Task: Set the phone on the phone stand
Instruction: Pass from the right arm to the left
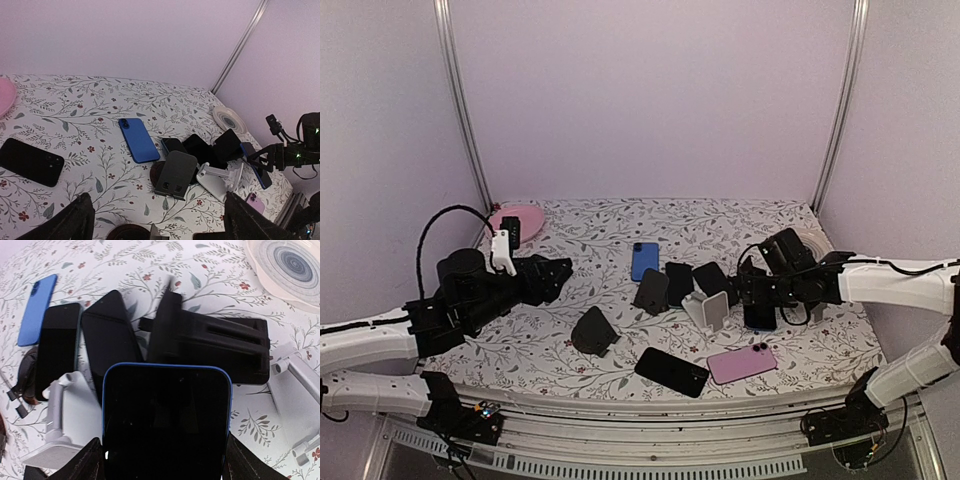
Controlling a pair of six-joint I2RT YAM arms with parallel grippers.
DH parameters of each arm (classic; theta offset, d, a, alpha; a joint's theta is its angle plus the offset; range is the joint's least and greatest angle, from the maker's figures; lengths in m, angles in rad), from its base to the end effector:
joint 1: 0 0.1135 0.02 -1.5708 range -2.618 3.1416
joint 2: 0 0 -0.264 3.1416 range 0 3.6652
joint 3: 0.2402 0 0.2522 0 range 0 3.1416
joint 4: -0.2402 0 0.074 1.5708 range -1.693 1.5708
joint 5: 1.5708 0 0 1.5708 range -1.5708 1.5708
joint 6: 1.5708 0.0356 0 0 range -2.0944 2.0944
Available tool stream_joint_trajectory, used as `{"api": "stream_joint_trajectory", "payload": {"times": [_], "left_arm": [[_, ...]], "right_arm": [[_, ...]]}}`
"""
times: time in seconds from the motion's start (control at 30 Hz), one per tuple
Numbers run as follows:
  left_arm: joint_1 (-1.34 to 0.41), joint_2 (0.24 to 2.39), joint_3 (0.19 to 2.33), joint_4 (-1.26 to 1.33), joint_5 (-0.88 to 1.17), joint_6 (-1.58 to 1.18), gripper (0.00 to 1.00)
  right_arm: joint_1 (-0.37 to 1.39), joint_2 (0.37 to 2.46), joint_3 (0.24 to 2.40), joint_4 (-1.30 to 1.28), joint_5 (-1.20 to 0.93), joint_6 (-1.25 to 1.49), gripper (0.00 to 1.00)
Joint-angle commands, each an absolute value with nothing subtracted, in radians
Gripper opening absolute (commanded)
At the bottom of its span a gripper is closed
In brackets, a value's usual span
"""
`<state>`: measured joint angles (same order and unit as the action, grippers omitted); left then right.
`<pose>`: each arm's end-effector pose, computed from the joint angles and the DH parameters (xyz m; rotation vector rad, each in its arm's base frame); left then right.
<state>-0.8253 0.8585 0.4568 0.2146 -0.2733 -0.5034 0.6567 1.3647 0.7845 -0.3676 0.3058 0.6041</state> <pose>0.1446 -0.1425 0.2526 0.0859 1.8060 -0.7231 0.2178 0.1543 0.2001 0.0574 2.4628 0.1607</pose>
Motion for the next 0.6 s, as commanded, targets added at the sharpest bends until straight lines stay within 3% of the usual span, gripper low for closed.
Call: {"api": "stream_joint_trajectory", "payload": {"times": [0.0,0.57], "left_arm": [[-0.889,0.953,0.52,0.284,-0.237,-0.55,0.88],[-1.053,1.289,0.633,0.492,-0.134,-0.635,0.83]], "right_arm": [[0.732,1.308,0.831,-0.285,0.329,0.643,0.6],[0.985,1.467,1.045,-0.04,0.341,0.675,0.59]]}}
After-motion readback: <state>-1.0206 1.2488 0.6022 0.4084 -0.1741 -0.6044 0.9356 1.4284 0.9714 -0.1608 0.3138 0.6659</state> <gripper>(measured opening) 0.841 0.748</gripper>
